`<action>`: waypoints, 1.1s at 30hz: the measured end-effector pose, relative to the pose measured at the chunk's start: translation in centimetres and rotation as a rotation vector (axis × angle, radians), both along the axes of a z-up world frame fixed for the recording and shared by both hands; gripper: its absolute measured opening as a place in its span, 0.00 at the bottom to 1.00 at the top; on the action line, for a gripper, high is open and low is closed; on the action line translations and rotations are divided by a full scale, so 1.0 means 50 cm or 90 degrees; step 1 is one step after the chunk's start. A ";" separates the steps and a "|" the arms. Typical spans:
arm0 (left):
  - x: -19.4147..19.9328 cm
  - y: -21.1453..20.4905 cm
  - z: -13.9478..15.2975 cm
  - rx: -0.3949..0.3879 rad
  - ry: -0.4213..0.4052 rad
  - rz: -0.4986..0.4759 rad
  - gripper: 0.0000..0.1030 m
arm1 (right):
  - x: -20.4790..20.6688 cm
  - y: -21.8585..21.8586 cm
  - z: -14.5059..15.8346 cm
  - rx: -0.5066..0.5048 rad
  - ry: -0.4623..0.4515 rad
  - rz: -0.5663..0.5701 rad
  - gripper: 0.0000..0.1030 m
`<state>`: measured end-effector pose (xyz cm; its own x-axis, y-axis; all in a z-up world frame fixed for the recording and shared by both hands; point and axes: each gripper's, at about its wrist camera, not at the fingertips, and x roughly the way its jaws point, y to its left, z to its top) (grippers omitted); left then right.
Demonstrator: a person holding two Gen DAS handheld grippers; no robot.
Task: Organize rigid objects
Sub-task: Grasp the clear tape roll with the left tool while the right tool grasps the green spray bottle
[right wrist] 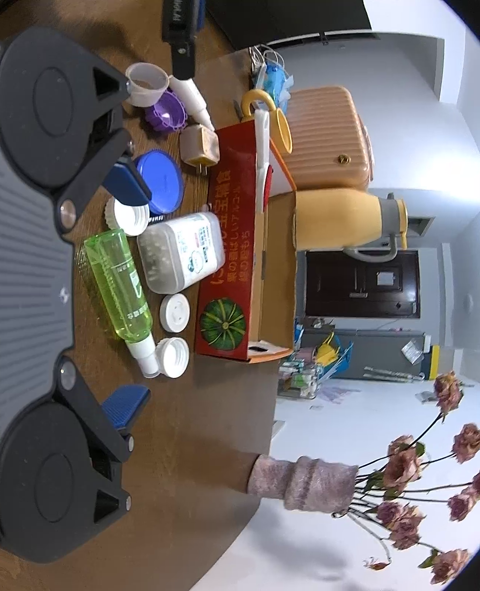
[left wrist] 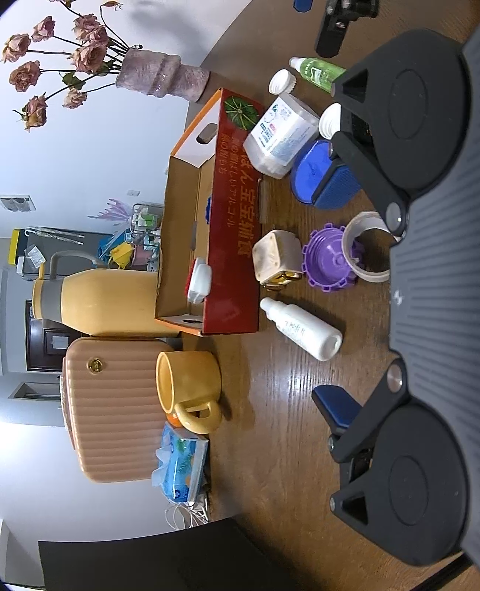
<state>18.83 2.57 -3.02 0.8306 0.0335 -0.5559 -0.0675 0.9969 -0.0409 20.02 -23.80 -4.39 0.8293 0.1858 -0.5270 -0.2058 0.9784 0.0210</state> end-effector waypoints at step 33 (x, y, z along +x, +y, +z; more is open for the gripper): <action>0.017 -0.031 -0.069 0.030 0.047 -0.040 1.00 | 0.045 -0.073 -0.079 0.097 0.046 -0.094 0.30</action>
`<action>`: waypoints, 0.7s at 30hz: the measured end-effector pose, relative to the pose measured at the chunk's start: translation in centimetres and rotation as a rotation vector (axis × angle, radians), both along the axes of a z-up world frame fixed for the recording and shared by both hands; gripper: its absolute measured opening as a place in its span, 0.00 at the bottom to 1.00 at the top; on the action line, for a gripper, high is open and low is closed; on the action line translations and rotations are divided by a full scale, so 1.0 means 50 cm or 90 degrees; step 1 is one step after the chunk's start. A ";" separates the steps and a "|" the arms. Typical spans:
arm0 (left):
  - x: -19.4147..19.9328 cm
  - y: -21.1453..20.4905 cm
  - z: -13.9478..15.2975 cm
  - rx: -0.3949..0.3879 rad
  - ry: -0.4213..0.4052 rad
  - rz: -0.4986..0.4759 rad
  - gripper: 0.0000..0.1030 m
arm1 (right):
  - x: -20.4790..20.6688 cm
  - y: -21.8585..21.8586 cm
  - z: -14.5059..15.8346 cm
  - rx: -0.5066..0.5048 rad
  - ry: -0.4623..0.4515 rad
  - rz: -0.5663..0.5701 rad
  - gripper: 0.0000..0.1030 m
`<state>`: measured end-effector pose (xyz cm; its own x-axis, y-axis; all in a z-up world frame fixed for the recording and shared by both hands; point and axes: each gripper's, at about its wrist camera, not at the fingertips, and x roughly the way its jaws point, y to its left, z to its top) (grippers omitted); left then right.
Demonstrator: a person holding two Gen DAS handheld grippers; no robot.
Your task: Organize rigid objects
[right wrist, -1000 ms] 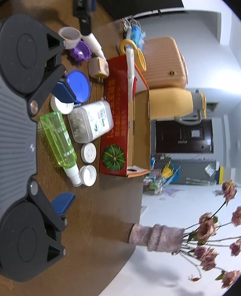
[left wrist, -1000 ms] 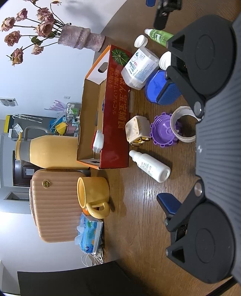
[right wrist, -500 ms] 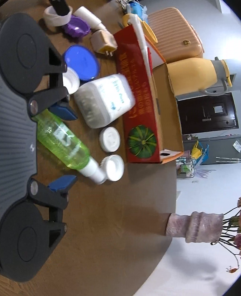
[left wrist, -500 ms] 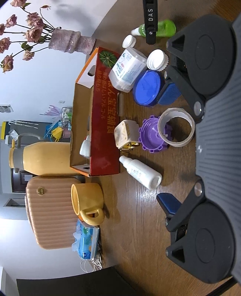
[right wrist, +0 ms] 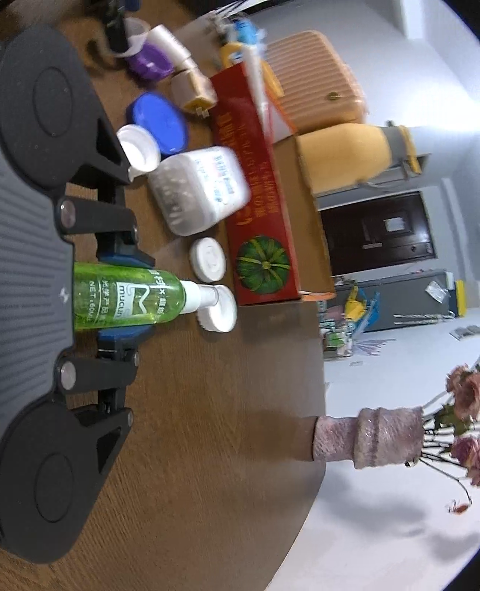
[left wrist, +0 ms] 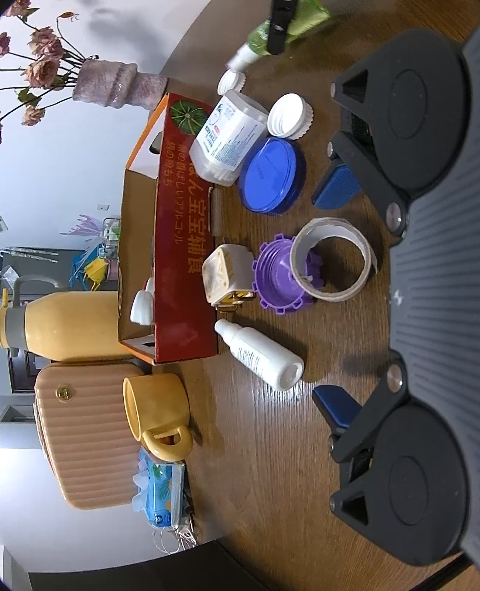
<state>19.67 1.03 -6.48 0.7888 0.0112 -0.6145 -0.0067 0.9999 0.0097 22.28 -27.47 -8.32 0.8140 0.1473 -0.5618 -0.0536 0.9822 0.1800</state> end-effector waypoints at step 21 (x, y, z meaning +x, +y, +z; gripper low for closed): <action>0.006 0.003 -0.009 -0.024 0.015 -0.026 0.43 | -0.029 0.002 0.021 0.022 -0.086 0.020 0.30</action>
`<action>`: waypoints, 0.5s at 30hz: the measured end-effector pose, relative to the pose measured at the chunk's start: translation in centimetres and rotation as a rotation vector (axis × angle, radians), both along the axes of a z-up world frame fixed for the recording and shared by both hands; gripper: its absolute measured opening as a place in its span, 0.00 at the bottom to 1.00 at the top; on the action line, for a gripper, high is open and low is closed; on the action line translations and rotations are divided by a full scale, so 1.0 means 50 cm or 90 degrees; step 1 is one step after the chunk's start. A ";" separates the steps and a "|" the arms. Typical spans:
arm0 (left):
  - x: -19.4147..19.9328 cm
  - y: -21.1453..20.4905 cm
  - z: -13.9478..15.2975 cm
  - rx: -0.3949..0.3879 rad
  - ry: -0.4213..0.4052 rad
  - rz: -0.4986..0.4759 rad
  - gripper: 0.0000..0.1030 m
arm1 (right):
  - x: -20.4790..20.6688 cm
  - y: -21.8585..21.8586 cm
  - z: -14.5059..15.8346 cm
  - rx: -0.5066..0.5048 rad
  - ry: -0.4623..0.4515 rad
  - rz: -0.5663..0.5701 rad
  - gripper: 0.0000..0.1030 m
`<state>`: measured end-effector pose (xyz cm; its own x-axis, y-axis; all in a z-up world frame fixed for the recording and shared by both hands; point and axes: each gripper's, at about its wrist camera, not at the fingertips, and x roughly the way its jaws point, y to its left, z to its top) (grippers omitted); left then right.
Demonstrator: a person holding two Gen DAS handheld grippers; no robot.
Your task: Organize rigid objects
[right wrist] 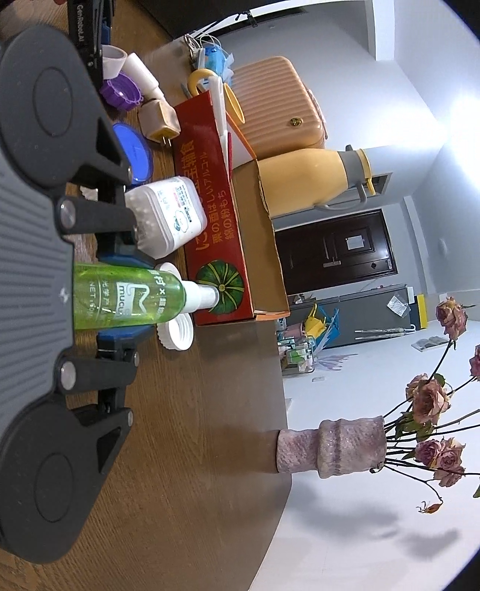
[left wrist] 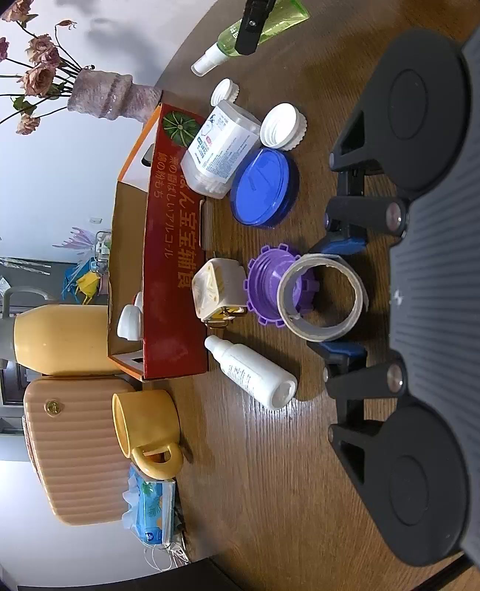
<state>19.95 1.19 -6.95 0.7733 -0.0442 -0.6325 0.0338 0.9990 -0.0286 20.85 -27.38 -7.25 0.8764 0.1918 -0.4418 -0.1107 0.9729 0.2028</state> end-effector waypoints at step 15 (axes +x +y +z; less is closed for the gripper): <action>-0.016 0.006 0.022 -0.002 -0.043 0.009 0.43 | -0.004 0.005 0.005 -0.008 -0.019 -0.010 0.30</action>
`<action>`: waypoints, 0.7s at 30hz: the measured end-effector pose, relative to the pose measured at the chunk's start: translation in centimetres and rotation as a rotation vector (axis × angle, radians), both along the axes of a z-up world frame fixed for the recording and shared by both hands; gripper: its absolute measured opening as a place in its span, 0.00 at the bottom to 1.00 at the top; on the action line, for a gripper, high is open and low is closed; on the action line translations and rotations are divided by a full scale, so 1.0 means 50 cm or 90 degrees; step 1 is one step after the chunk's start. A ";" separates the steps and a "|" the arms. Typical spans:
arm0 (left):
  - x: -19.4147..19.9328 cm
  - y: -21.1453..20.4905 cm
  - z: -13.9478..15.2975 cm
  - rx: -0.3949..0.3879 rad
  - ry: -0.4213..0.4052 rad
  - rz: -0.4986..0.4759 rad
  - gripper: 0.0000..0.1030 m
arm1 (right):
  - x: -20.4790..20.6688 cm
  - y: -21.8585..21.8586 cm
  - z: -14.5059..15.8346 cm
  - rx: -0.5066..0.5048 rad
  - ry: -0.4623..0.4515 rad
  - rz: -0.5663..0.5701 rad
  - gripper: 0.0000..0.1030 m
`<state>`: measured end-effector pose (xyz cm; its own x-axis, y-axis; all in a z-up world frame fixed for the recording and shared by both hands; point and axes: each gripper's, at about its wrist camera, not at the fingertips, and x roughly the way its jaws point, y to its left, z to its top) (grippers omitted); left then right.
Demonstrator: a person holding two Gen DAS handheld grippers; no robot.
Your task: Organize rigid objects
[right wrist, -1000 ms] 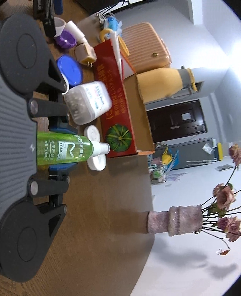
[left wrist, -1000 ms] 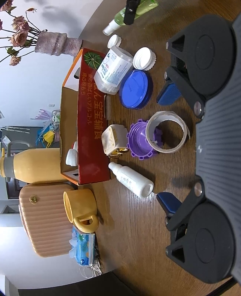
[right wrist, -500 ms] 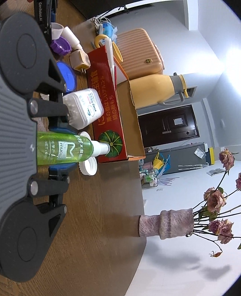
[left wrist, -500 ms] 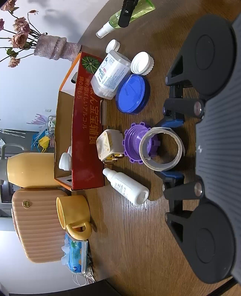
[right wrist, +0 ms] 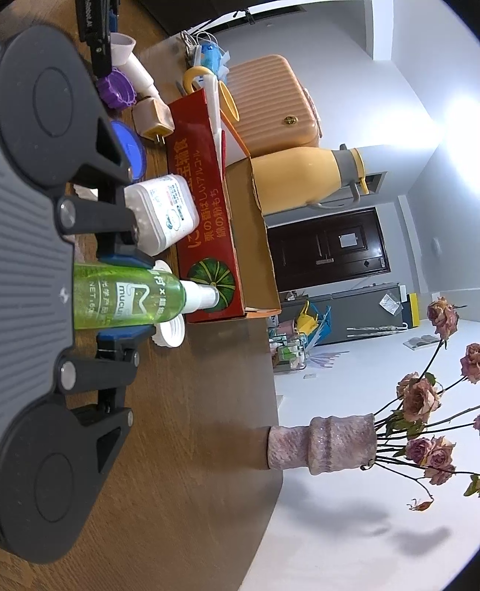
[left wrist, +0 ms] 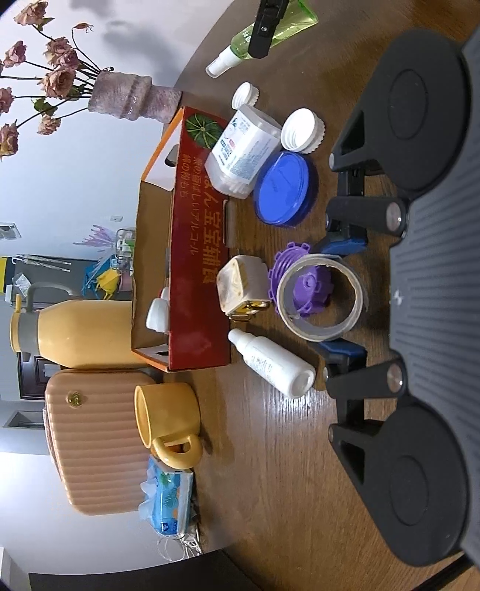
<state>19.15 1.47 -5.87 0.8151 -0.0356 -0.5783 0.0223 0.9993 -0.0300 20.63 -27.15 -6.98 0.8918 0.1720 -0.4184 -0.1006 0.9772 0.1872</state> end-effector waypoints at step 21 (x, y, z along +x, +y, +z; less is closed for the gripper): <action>0.037 -0.049 0.109 -0.004 -0.082 -0.019 0.43 | 0.048 0.044 0.093 -0.011 -0.062 0.036 0.30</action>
<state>20.98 -0.98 -0.40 0.8808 -0.0637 -0.4692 0.0555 0.9980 -0.0312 23.03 -24.93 -2.32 0.9177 0.2167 -0.3330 -0.1726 0.9724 0.1573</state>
